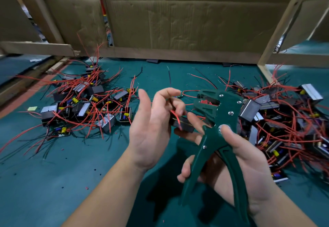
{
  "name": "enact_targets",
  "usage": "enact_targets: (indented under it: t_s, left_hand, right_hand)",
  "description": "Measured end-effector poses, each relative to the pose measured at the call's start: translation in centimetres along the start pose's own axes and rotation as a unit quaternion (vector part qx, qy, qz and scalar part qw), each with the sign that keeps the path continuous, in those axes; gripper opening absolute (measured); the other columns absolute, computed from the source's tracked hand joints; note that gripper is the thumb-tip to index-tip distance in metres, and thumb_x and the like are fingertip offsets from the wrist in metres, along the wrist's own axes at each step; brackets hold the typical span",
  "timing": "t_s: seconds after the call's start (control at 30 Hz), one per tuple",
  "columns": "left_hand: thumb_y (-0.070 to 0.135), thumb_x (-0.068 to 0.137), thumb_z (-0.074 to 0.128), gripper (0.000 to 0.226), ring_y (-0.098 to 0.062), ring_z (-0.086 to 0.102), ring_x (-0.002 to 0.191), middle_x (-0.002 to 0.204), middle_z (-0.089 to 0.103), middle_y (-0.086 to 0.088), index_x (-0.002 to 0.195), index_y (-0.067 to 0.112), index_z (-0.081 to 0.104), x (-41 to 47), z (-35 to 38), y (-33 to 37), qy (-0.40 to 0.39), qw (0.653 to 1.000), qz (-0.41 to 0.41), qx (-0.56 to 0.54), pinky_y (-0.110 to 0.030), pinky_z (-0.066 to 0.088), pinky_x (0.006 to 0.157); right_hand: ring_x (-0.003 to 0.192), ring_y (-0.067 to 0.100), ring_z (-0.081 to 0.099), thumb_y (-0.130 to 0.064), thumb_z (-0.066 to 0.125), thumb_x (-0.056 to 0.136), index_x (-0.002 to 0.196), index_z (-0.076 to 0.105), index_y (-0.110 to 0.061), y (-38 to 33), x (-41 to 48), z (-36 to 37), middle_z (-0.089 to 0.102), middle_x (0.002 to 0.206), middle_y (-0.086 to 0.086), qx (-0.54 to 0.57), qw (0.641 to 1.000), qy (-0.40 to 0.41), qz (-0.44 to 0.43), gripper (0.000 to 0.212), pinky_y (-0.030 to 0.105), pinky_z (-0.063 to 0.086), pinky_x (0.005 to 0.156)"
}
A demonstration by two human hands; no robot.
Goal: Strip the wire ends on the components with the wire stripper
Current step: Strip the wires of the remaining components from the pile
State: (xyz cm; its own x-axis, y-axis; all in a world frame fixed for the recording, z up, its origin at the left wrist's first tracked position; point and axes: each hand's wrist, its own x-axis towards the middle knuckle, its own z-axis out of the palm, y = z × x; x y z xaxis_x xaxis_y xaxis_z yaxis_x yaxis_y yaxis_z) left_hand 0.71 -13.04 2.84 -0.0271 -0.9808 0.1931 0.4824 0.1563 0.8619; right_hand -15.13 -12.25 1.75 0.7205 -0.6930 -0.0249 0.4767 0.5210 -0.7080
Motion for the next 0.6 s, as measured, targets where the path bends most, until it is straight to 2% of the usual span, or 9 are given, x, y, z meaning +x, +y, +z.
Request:
enact_targets:
  t_s: [0.07,0.13,0.2,0.23,0.27,0.33,0.4,0.5,0.6]
  left_hand:
    - [0.070,0.079,0.010,0.075,-0.038,0.042,0.097,0.083,0.047,-0.008,0.110,0.014,0.049,0.1,0.0,0.3,-0.031,0.999,0.011,-0.002,-0.057,0.027,0.089]
    - [0.068,0.080,0.003,0.076,-0.024,0.050,0.105,0.093,0.059,-0.005,0.116,0.025,0.054,0.3,-0.4,0.4,-0.010,0.998,0.033,0.049,-0.047,0.029,0.101]
    - [0.058,0.085,-0.002,0.067,-0.006,0.051,0.109,0.106,0.063,0.008,0.118,0.042,0.054,0.7,-1.1,0.4,0.075,0.972,0.074,0.208,-0.035,0.029,0.099]
    - [0.050,0.091,0.003,0.059,-0.002,0.049,0.110,0.110,0.060,0.011,0.121,0.043,0.052,0.9,-1.7,0.4,0.123,0.932,0.114,0.320,-0.029,0.029,0.098]
    - [0.042,0.095,0.013,0.048,-0.005,0.047,0.108,0.110,0.058,0.011,0.125,0.039,0.050,1.0,-2.5,0.5,0.167,0.868,0.146,0.445,-0.026,0.028,0.095]
    - [0.026,0.093,0.037,0.038,-0.019,0.046,0.107,0.109,0.058,0.003,0.128,0.026,0.052,1.0,-4.3,0.7,0.240,0.724,0.136,0.632,-0.028,0.027,0.090]
    - [0.014,0.086,0.048,0.040,-0.030,0.043,0.110,0.116,0.057,-0.004,0.124,0.023,0.054,1.1,-5.7,1.0,0.310,0.635,0.065,0.705,-0.037,0.027,0.089]
    - [0.025,0.086,0.052,0.036,-0.031,0.038,0.118,0.122,0.056,-0.005,0.122,0.022,0.055,0.9,-7.1,1.4,0.334,0.566,-0.045,0.752,-0.040,0.020,0.095]
    - [0.046,0.086,0.054,0.036,-0.030,0.038,0.117,0.111,0.063,-0.003,0.111,0.021,0.058,0.9,-7.9,1.2,0.300,0.536,-0.145,0.776,-0.043,0.021,0.094]
  right_hand:
    - [0.070,0.037,0.065,-0.047,0.076,0.070,0.118,0.068,-0.031,-0.2,-0.2,0.1,0.068,0.101,0.017,-0.035,0.998,0.010,-0.049,0.051,0.053,0.051,0.073]
    - [0.071,0.035,0.067,-0.046,0.073,0.073,0.100,0.073,-0.038,-0.3,-0.4,0.2,0.070,0.107,0.004,-0.089,0.987,0.028,-0.129,0.027,0.054,0.053,0.072]
    - [0.070,0.034,0.068,-0.048,0.076,0.069,0.114,0.067,-0.035,-0.7,-0.3,0.3,0.070,0.110,-0.001,-0.113,0.968,0.081,-0.208,0.048,0.053,0.055,0.073]
    - [0.071,0.034,0.068,-0.052,0.079,0.064,0.128,0.058,-0.028,-1.0,-0.1,0.3,0.071,0.107,-0.002,-0.110,0.959,0.115,-0.235,0.071,0.050,0.056,0.074]
    - [0.072,0.033,0.069,-0.056,0.081,0.060,0.136,0.050,-0.023,-1.4,-0.1,0.2,0.070,0.104,-0.004,-0.107,0.949,0.146,-0.257,0.088,0.048,0.057,0.075]
    - [0.074,0.032,0.068,-0.062,0.081,0.054,0.131,0.049,-0.023,-2.3,-0.1,-0.1,0.066,0.102,-0.007,-0.117,0.928,0.191,-0.297,0.092,0.045,0.057,0.075]
    - [0.074,0.032,0.069,-0.062,0.080,0.052,0.128,0.051,-0.020,-2.9,-0.4,-0.4,0.063,0.116,0.003,-0.120,0.919,0.226,-0.301,0.092,0.046,0.057,0.072]
    - [0.076,0.033,0.069,-0.060,0.081,0.051,0.145,0.034,-0.009,-3.1,-0.6,-0.8,0.057,0.132,0.016,-0.119,0.921,0.242,-0.282,0.117,0.048,0.057,0.075]
    - [0.078,0.033,0.067,-0.056,0.076,0.060,0.146,0.033,-0.013,-3.0,-0.5,-1.1,0.066,0.115,0.017,-0.112,0.930,0.215,-0.277,0.105,0.049,0.055,0.082]
